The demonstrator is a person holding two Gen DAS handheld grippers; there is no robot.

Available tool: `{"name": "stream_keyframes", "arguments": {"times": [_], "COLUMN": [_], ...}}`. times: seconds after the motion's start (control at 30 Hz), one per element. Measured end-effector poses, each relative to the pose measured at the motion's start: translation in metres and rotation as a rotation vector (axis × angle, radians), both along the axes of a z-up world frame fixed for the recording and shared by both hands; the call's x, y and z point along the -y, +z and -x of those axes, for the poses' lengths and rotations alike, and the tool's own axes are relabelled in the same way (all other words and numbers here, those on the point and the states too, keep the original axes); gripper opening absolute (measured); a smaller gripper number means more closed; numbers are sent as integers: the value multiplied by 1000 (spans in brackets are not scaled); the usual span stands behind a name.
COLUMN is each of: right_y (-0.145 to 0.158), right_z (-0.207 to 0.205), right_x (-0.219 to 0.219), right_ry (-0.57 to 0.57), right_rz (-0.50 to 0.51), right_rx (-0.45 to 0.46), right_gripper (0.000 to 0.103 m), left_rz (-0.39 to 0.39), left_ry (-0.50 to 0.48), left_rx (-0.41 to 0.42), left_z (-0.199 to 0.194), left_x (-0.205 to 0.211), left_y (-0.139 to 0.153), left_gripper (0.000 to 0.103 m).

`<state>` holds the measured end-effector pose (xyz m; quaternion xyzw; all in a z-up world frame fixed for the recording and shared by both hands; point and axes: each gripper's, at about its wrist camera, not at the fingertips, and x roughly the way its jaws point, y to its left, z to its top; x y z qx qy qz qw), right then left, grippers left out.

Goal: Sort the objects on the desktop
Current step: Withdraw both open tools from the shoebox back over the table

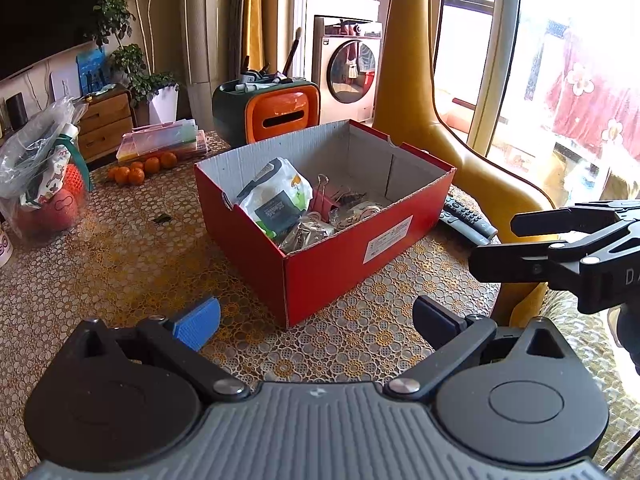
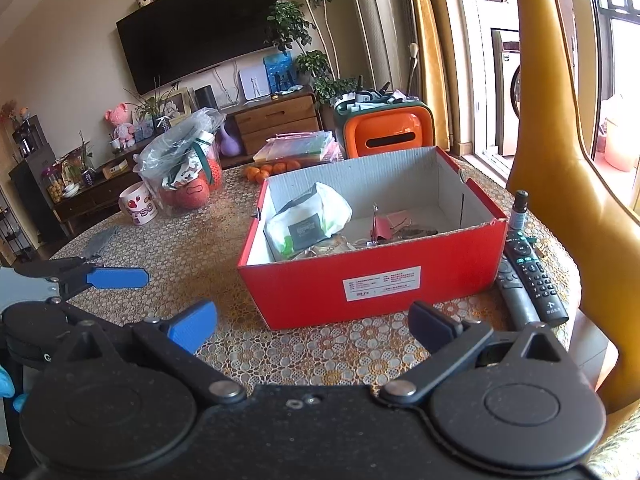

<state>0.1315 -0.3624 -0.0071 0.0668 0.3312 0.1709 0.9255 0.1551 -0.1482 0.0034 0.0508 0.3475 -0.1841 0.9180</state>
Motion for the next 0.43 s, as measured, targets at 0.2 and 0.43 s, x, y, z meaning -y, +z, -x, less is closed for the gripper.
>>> {"name": "stream_keyframes", "arguments": {"times": [0.2, 0.43], "right_y": [-2, -3], "right_z": [0, -1], "right_x": [2, -1], "right_ry": [-8, -26], "right_rz": [-10, -16], "right_rx": [-15, -30], "right_gripper": [102, 102], "left_rz": [2, 17], "left_ry": [8, 5], "left_rx": [-11, -11], "left_z": [-1, 0], "left_x": [-2, -8], "left_y": [-4, -2], "left_gripper": [103, 103]}}
